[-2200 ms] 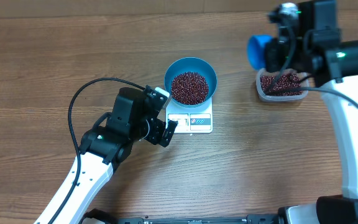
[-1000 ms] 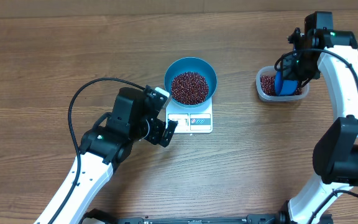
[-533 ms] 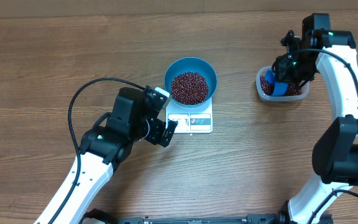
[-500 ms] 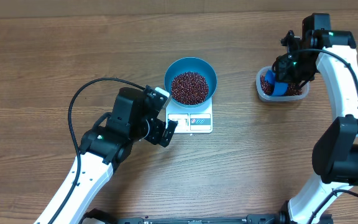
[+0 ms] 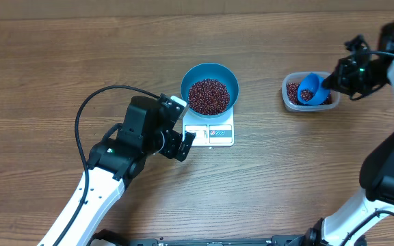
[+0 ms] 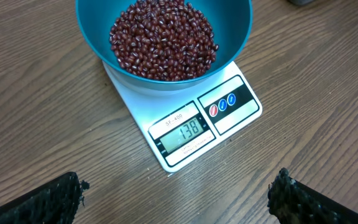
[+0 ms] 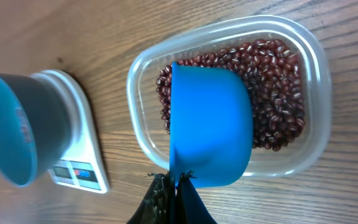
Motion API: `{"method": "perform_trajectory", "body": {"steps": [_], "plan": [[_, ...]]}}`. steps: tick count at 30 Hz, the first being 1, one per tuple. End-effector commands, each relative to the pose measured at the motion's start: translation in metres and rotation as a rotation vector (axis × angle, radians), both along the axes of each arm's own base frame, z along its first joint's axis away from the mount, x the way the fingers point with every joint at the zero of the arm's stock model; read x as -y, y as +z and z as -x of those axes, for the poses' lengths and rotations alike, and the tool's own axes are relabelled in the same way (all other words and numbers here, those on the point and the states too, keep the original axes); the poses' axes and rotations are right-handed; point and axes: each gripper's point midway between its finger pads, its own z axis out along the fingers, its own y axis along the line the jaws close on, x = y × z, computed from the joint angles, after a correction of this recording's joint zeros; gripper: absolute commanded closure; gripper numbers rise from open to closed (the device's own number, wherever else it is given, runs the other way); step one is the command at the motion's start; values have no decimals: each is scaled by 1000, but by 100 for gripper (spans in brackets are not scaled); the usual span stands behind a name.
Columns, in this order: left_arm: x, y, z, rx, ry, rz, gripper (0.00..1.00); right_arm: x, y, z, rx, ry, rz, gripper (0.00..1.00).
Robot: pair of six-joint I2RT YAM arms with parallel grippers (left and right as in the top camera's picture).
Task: Scoop item into bowl and weigh 150g on scale
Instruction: 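Lift a small scoopful and carry it over the teal bowl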
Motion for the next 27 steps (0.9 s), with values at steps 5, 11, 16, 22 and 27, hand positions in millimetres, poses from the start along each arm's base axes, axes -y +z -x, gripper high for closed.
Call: {"method": "perform_trajectory", "body": {"steps": [5, 11, 16, 22, 27], "plan": [[-2, -2, -1, -9, 17, 0, 0, -19, 47, -8, 171, 54, -227, 96], [-2, -2, -1, -9, 17, 0, 1, -43, 86, 0, 262, 114, -191, 96], [-2, -2, -1, -9, 17, 0, 0, -81, 116, 9, 328, 199, -173, 96], [-2, -2, -1, -9, 17, 0, 0, -131, 120, 4, 331, 246, -90, 96], [-2, -2, -1, -9, 17, 0, 0, -178, 113, 0, 349, 309, 40, 96]]}}
